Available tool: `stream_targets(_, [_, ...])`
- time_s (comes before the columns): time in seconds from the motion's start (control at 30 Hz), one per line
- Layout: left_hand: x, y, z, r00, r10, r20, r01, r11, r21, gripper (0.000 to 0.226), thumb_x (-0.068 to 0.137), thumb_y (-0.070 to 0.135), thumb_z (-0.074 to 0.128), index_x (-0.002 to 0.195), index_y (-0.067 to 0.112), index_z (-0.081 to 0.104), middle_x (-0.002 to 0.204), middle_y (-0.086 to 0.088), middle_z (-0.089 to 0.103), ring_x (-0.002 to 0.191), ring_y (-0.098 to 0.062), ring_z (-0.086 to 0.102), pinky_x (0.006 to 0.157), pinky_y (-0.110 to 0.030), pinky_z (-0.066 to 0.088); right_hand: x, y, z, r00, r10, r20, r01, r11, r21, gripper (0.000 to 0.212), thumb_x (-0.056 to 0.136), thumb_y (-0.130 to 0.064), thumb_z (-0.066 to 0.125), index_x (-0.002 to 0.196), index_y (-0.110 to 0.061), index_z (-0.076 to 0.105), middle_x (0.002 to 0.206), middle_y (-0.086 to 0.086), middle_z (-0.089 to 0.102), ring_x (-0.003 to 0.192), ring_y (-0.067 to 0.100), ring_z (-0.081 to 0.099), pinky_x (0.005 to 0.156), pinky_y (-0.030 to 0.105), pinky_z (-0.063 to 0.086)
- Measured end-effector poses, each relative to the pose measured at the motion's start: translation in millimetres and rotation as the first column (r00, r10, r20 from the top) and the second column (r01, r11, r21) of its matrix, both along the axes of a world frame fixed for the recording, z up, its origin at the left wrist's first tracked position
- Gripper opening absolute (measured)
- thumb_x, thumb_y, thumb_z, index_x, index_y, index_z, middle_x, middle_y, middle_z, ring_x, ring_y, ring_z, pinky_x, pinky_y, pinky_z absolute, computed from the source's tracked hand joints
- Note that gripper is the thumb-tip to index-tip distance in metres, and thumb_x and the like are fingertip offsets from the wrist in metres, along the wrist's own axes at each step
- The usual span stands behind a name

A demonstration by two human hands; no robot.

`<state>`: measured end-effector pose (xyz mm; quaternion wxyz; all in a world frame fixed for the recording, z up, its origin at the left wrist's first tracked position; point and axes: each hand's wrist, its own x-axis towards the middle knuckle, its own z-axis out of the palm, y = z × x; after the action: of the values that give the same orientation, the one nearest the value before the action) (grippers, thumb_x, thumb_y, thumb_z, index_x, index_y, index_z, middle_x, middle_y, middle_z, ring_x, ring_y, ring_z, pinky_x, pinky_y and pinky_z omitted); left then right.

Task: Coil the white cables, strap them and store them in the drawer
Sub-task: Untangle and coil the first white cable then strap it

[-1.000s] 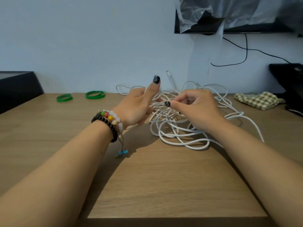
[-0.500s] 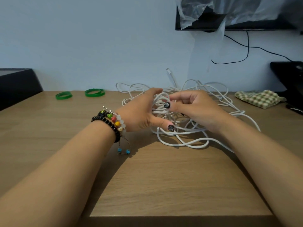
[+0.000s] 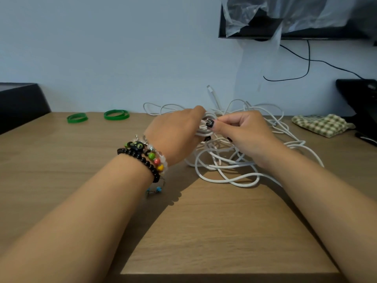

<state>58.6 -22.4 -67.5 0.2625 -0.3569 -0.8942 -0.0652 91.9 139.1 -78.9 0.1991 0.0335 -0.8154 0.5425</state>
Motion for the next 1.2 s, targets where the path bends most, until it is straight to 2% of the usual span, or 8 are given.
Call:
stream_targets(0.07, [1,2,-2,0.996,0.068,-0.054,-0.070,0.997,-0.045,0.015,0.099,0.025,0.047,0.108,0.017,0.037,0.077,0.009,0.046,0.065,-0.017,0.047,0.050,-0.029,0.030,0,-2,0,1.000,-0.016,-0.012,0.016,1.000,-0.014,0.005,0.081,-0.024,0.076,0.078,-0.028,0.074,0.075,-0.013,0.073,0.071,-0.003,0.065,0.072,0.017,0.049])
stream_targets(0.2, [-2,3,-2,0.985,0.070,0.159,-0.078,0.996,0.045,0.009,0.099,0.016,0.043,0.099,0.017,0.033,0.073,0.004,0.045,0.061,-0.013,0.043,0.052,-0.029,0.030,1,-5,1,0.998,0.001,-0.070,-0.002,1.000,-0.010,0.004,0.082,-0.024,0.075,0.080,-0.027,0.074,0.073,-0.008,0.074,0.066,-0.001,0.063,0.066,0.018,0.048])
stream_targets(0.5, [-9,4,-7,0.864,-0.193,0.465,-0.093,0.847,0.524,0.023,0.101,0.017,0.038,0.081,0.023,0.046,0.070,0.001,0.053,0.055,-0.015,0.052,0.047,-0.021,0.040,-2,1,4,0.993,-0.037,-0.109,0.025,0.993,-0.117,0.020,0.088,-0.014,0.067,0.071,-0.022,0.072,0.048,-0.007,0.053,0.045,0.007,0.043,0.045,0.016,0.036])
stream_targets(0.63, [-12,3,-3,0.741,-0.423,0.522,-0.281,0.510,0.813,0.022,0.101,0.011,0.038,0.082,0.014,0.049,0.060,0.001,0.047,0.043,-0.010,0.044,0.045,-0.024,0.037,0,0,4,0.997,0.058,-0.044,-0.063,0.989,-0.131,0.013,0.091,-0.008,0.063,0.084,-0.014,0.072,0.051,-0.002,0.056,0.040,0.004,0.043,0.041,0.014,0.035])
stream_targets(0.8, [-24,-14,10,0.644,-0.662,0.384,-0.478,0.044,0.877,0.022,0.102,0.014,0.040,0.082,0.014,0.048,0.049,0.008,0.042,0.038,-0.006,0.036,0.041,-0.020,0.036,0,3,5,0.994,0.102,-0.036,-0.106,0.983,-0.149,0.018,0.094,-0.007,0.057,0.087,-0.002,0.073,0.058,0.005,0.056,0.040,0.005,0.036,0.039,0.015,0.029])
stream_targets(0.93, [-22,-15,7,0.554,-0.723,0.413,-0.444,0.164,0.881,0.023,0.103,0.015,0.038,0.081,0.014,0.045,0.048,0.007,0.038,0.038,-0.007,0.033,0.041,-0.020,0.030,2,3,5,0.991,0.085,-0.101,-0.099,0.984,-0.148,0.020,0.094,-0.012,0.060,0.082,-0.019,0.075,0.072,0.024,0.061,0.049,0.010,0.036,0.042,0.016,0.029])
stream_targets(1.07, [-15,-5,-2,0.440,-0.761,0.477,-0.360,0.337,0.870,0.029,0.102,0.029,0.043,0.075,0.018,0.038,0.052,0.005,0.030,0.039,-0.009,0.029,0.043,-0.022,0.024,1,4,4,0.985,0.098,-0.141,-0.117,0.984,-0.136,0.012,0.091,-0.013,0.064,0.094,-0.012,0.076,0.061,0.003,0.056,0.049,0.003,0.039,0.046,0.013,0.032])
stream_targets(1.2, [-11,-1,-8,0.404,-0.766,0.501,-0.224,0.448,0.865,0.040,0.082,0.052,0.063,0.077,0.018,0.040,0.055,0.002,0.025,0.042,-0.011,0.023,0.043,-0.023,0.020,2,-1,1,0.979,0.125,-0.160,-0.130,0.991,-0.022,0.010,0.089,-0.009,0.067,0.092,-0.011,0.077,0.065,0.006,0.065,0.055,0.008,0.048,0.053,0.019,0.039])
